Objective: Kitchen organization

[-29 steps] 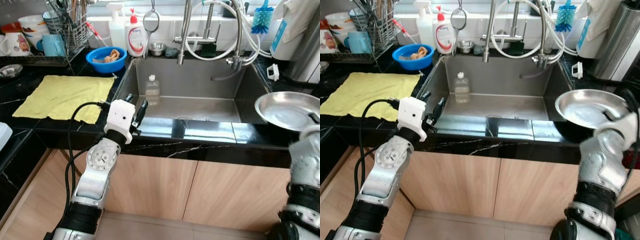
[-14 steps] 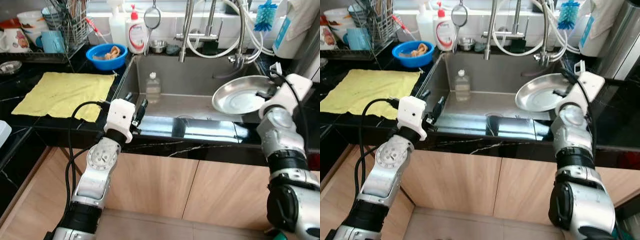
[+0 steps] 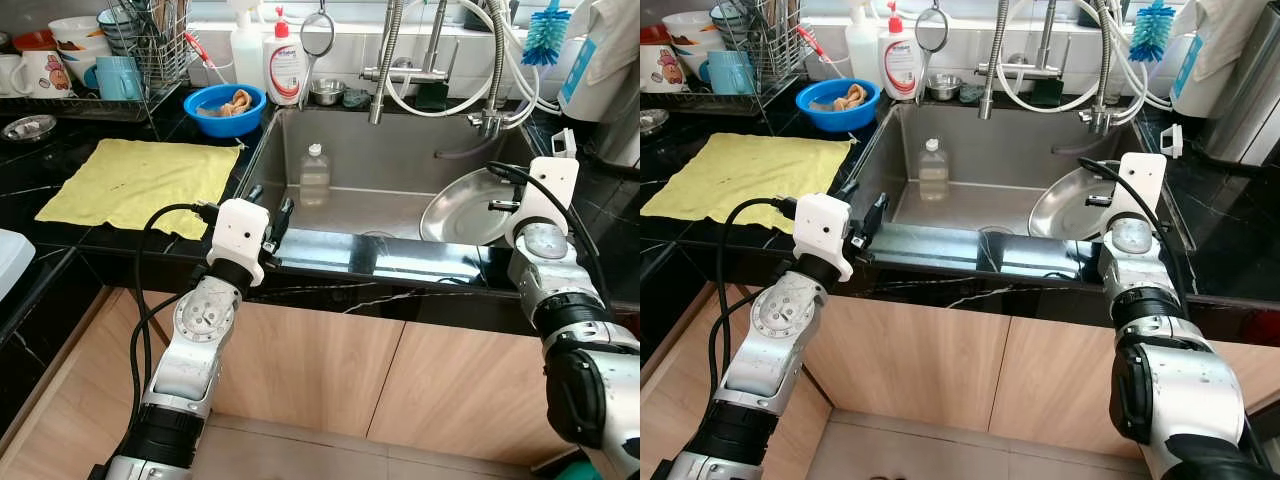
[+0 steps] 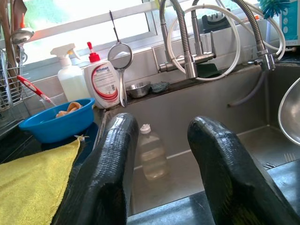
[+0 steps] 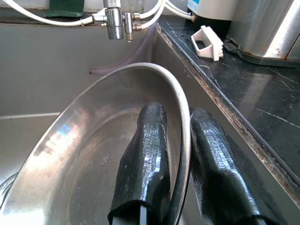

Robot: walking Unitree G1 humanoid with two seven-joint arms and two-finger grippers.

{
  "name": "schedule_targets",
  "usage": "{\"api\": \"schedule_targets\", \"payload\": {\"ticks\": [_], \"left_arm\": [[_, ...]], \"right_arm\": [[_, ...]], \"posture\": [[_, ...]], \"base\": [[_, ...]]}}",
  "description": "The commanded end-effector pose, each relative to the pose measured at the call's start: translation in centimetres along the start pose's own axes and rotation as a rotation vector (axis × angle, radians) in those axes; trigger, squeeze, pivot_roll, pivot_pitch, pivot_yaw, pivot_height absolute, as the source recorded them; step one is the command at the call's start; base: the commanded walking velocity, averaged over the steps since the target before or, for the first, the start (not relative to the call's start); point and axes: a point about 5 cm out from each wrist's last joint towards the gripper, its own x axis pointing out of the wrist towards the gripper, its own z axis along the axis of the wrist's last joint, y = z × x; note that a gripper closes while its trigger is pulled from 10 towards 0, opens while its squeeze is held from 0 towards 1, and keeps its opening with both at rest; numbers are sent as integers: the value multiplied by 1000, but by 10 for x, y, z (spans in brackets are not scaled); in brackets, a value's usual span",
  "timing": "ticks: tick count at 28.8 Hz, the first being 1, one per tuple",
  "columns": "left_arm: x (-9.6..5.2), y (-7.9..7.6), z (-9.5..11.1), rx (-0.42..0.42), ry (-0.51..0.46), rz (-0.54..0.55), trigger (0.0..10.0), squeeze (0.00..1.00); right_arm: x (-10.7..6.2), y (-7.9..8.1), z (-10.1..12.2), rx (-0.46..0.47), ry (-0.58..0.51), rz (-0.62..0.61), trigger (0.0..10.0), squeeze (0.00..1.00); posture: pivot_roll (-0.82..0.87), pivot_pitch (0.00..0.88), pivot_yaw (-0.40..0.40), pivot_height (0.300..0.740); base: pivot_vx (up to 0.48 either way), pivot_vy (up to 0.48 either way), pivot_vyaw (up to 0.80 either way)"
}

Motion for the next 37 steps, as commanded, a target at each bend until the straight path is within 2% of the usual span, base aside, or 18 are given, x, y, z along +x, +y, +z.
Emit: {"api": "schedule_targets", "payload": {"ticks": [1,5,6,16,17,18,19,34,35,36,37], "left_arm": [[-1,-1,1,18,-2,-5,10000,0],[-2,0,1,19,1,-5,10000,0],[-2,0,1,19,2,-5,10000,0],[-3,0,1,19,3,-5,10000,0],[-3,0,1,20,4,-6,10000,0],[-3,0,1,21,7,-8,10000,0],[-3,0,1,22,10,-10,10000,0],[-3,0,1,22,12,-15,10000,0],[-3,0,1,21,12,-17,10000,0],[-3,0,1,21,12,-17,10000,0],[-3,0,1,21,13,-17,10000,0]], "right_arm": [[1,-1,0,-14,5,2,10000,0],[1,-6,-5,1,23,-23,10000,0],[1,-6,-5,4,23,-23,10000,227],[1,-6,-5,4,21,-22,10000,227],[1,-5,-6,7,22,-23,10000,1000],[0,-5,-7,18,26,-22,10000,0],[0,-4,-9,36,33,-23,10000,1000],[0,-6,-9,55,39,-31,10000,1000],[0,-5,-9,56,41,-28,10000,945],[0,-5,-9,56,41,-28,10000,945],[0,-3,-7,53,32,-24,10000,0]], "posture": [[107,0,-21,740],[109,0,-18,740],[108,0,-16,740],[108,0,-16,740],[110,0,-16,740],[109,0,-10,740],[109,0,-10,740],[107,0,-6,740],[108,0,-6,740],[108,0,-6,740],[107,0,-6,740]], "base": [[0,0,0],[0,0,0],[0,0,0],[0,0,0],[0,0,0],[0,0,0],[0,0,0],[0,0,0],[0,0,0],[0,0,0],[0,0,0]]}}
